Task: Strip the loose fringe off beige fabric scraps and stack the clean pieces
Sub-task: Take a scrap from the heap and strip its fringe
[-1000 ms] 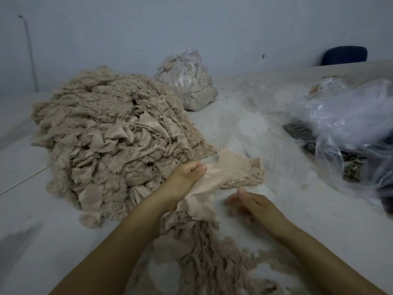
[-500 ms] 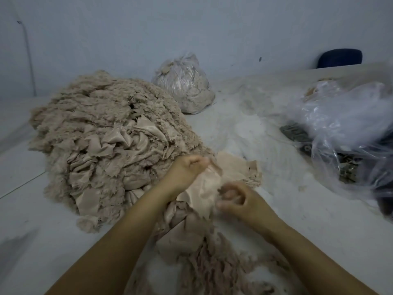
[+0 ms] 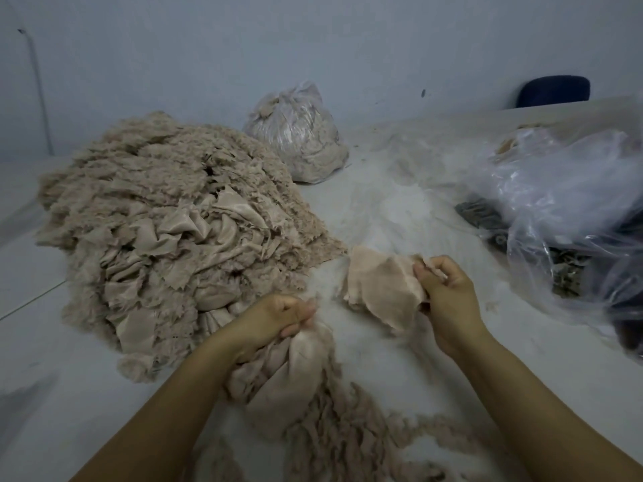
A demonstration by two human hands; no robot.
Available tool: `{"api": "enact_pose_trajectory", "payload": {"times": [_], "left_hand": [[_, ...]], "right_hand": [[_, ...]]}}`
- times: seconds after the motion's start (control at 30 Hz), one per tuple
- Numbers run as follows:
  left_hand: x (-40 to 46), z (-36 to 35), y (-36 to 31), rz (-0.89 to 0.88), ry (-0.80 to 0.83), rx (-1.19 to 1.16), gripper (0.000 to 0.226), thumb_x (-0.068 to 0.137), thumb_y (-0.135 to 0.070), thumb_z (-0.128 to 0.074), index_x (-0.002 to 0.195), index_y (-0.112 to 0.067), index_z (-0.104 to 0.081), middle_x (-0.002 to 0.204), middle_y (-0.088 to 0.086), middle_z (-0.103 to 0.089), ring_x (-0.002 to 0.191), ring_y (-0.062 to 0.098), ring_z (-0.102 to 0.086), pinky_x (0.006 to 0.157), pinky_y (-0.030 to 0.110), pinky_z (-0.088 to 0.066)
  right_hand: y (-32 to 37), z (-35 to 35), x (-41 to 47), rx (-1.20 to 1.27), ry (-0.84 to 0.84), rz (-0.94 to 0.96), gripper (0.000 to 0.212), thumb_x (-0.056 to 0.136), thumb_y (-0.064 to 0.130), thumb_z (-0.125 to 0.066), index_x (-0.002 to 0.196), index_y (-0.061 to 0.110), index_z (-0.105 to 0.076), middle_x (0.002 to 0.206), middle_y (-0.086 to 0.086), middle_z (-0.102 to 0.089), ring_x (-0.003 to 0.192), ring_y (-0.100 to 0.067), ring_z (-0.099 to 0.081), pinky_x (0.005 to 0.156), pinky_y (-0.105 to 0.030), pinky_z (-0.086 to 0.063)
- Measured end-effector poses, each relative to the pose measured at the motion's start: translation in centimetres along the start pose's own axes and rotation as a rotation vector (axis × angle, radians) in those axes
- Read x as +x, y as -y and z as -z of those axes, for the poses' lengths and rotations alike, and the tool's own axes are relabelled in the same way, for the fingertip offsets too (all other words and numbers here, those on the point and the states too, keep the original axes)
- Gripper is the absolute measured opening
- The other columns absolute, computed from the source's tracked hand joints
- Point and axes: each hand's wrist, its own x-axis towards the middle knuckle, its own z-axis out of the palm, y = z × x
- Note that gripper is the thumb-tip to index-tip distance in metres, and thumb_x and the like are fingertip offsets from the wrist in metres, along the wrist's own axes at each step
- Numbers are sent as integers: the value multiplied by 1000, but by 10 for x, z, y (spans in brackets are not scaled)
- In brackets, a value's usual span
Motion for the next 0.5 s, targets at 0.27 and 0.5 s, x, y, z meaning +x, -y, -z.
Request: {"api": "enact_pose_trajectory", "payload": {"times": [0.27, 0.5], "left_hand": [[21, -38, -28, 244, 66, -397, 83, 67, -75, -46, 110, -7, -65, 102, 10, -71, 97, 25, -68, 81, 35, -55], [60, -42, -48, -93, -531, -502, 31, 90, -8, -61, 116, -19, -47, 105, 5, -62, 84, 13, -63, 61, 24, -53]], "right_hand": [[26, -46, -15, 71, 305, -10, 12, 97, 10, -52, 87, 10, -58, 67, -5, -56, 57, -13, -54, 54, -28, -47], [20, -27, 30, -47, 57, 5, 31, 97, 20, -55, 67, 11, -55, 48, 2, -50, 40, -11, -49, 38, -20, -39]]}}
